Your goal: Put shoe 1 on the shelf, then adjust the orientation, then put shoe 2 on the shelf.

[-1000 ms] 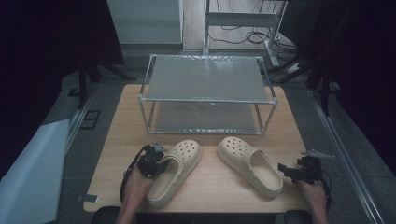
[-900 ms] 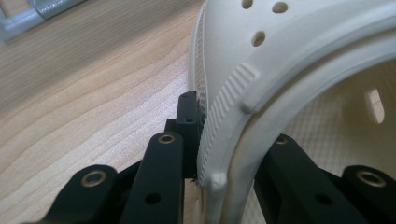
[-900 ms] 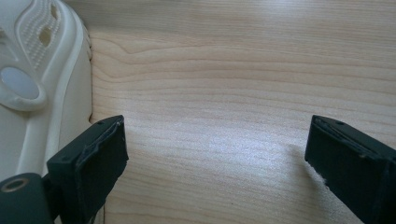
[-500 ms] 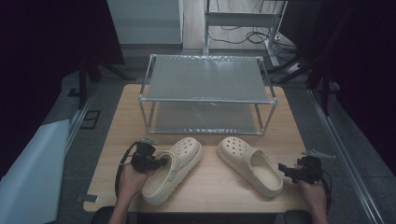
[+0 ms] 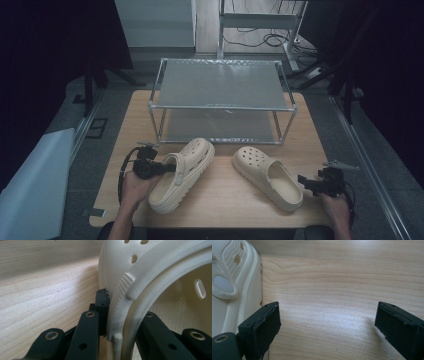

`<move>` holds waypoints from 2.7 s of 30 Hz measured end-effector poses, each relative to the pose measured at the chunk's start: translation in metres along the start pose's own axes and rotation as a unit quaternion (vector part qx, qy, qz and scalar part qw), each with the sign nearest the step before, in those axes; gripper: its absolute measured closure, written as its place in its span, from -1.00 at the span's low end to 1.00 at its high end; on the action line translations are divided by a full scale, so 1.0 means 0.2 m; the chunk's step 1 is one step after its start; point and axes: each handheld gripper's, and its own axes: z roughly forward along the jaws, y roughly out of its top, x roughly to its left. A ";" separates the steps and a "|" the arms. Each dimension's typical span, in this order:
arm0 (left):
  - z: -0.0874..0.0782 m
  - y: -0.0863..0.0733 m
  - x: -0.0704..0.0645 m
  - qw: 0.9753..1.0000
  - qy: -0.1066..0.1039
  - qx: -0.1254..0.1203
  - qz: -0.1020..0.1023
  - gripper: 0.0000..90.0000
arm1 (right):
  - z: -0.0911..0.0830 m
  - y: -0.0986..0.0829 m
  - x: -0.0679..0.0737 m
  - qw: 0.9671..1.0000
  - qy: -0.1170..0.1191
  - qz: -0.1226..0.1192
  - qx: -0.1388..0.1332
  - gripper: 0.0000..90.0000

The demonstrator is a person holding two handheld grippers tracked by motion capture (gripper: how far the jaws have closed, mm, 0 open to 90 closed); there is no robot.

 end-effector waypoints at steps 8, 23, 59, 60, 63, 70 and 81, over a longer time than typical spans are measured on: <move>-0.03 0.04 0.00 0.999 -0.030 -0.011 -0.019 0.72 | 0.00 0.00 0.00 1.000 0.001 0.000 0.001 -0.86; -0.11 0.14 -0.04 0.996 -0.070 -0.037 -0.038 0.72 | 0.01 0.00 -0.01 1.000 0.004 0.005 0.001 -0.85; -0.27 0.42 -0.15 0.990 -0.106 -0.069 -0.066 0.72 | 0.00 -0.01 -0.02 1.000 0.009 0.013 -0.001 -0.84; -0.27 0.42 -0.15 0.990 -0.106 -0.069 -0.066 0.72 | 0.00 -0.01 -0.02 1.000 0.009 0.013 -0.001 -0.84; -0.28 0.46 -0.15 0.989 -0.109 -0.072 -0.071 0.72 | 0.00 -0.01 -0.02 1.000 0.010 0.015 -0.001 -0.84; -0.28 0.51 -0.14 0.987 -0.111 -0.079 -0.082 0.72 | 0.00 -0.01 -0.02 1.000 0.011 0.018 -0.001 -0.84; -0.31 0.59 -0.15 0.984 -0.109 -0.096 -0.104 0.72 | 0.00 -0.01 -0.03 1.000 0.008 0.021 -0.004 -0.84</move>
